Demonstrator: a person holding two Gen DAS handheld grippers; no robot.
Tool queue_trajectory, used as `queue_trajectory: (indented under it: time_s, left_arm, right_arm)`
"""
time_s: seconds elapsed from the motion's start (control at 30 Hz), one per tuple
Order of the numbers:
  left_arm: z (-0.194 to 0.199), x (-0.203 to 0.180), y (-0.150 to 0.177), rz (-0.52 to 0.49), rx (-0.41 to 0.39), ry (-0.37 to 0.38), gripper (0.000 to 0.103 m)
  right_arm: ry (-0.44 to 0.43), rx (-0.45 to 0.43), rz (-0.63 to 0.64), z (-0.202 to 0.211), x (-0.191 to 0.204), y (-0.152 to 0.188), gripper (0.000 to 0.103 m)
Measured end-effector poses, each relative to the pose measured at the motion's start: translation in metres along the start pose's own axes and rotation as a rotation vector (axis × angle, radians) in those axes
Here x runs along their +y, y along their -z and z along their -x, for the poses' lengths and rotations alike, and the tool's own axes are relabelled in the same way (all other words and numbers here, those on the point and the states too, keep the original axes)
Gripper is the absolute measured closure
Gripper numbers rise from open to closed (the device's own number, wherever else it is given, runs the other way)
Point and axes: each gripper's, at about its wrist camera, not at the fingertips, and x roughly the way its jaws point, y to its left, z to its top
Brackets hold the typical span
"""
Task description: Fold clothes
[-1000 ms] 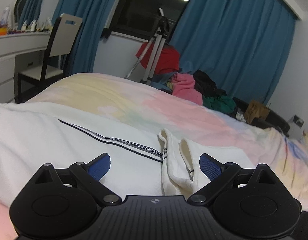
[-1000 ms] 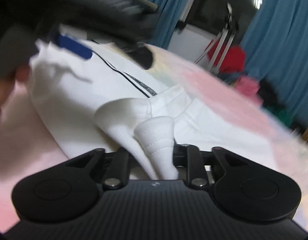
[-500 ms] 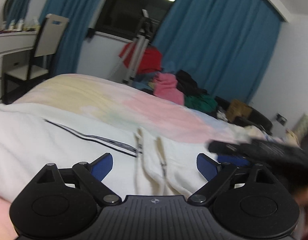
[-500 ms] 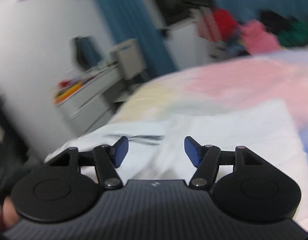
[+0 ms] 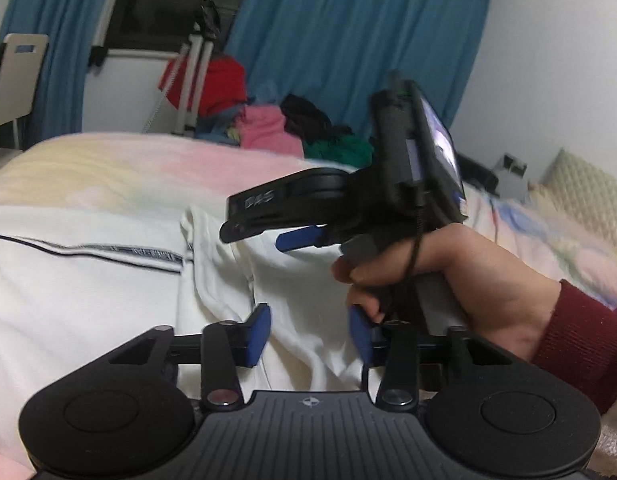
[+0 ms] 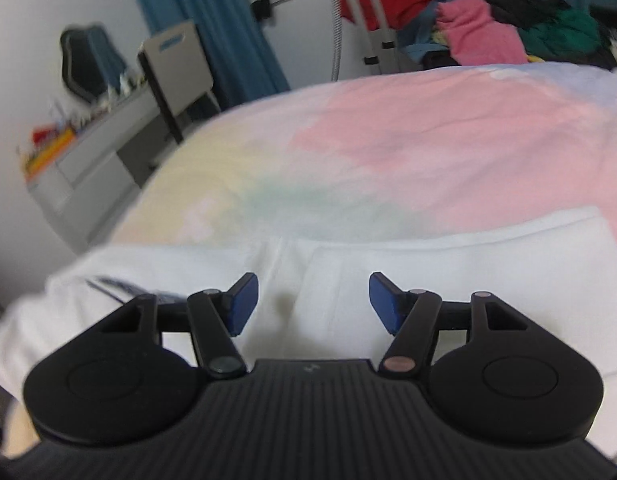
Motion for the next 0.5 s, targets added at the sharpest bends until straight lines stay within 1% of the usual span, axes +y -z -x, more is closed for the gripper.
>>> queue_trajectory:
  time_s: [0.03, 0.1, 0.13, 0.17, 0.2, 0.23, 0.3, 0.37, 0.4, 0.43, 0.47, 0.5]
  left_arm:
    - [-0.004, -0.001, 0.002, -0.01, 0.016, 0.005, 0.065]
    - [-0.009, -0.002, 0.005, -0.029, 0.037, -0.002, 0.064]
    - [-0.012, -0.002, 0.006, -0.032, 0.053, -0.012, 0.06]
    - [-0.014, 0.0, 0.007, -0.02, 0.075, -0.019, 0.059]
    - [-0.016, 0.002, 0.007, -0.008, 0.095, -0.025, 0.057]
    - [-0.015, 0.004, 0.009, 0.005, 0.093, -0.02, 0.057]
    - [-0.015, 0.004, 0.011, 0.003, 0.088, -0.021, 0.057]
    - [-0.018, 0.004, 0.012, -0.013, 0.091, -0.033, 0.06]
    - [-0.018, 0.005, 0.013, -0.016, 0.09, -0.041, 0.066]
    - [-0.019, 0.006, 0.014, -0.02, 0.09, -0.05, 0.081]
    - [-0.02, 0.006, 0.015, -0.032, 0.094, -0.068, 0.089]
    - [-0.02, 0.008, 0.014, -0.028, 0.088, -0.078, 0.093]
  right_arm:
    - [0.008, 0.007, 0.015, -0.006, 0.001, 0.003, 0.043]
    - [0.026, 0.011, 0.031, -0.014, 0.0, 0.007, 0.055]
    - [0.024, 0.005, 0.028, -0.013, -0.001, 0.009, 0.056]
    - [0.015, -0.002, 0.017, -0.01, -0.003, 0.01, 0.064]
    - [0.006, -0.009, 0.005, -0.007, -0.005, 0.01, 0.074]
    - [-0.004, -0.016, -0.008, -0.004, -0.007, 0.011, 0.077]
    - [0.006, -0.048, -0.012, 0.005, -0.007, 0.012, 0.087]
    - [0.006, -0.073, 0.002, 0.005, -0.005, 0.014, 0.088]
    - [0.002, -0.082, 0.006, 0.008, -0.004, 0.014, 0.089]
    - [-0.003, -0.091, 0.009, 0.011, -0.003, 0.015, 0.089]
    - [-0.009, -0.098, 0.008, 0.013, -0.002, 0.014, 0.09]
    - [-0.023, -0.103, 0.0, 0.016, -0.002, 0.012, 0.09]
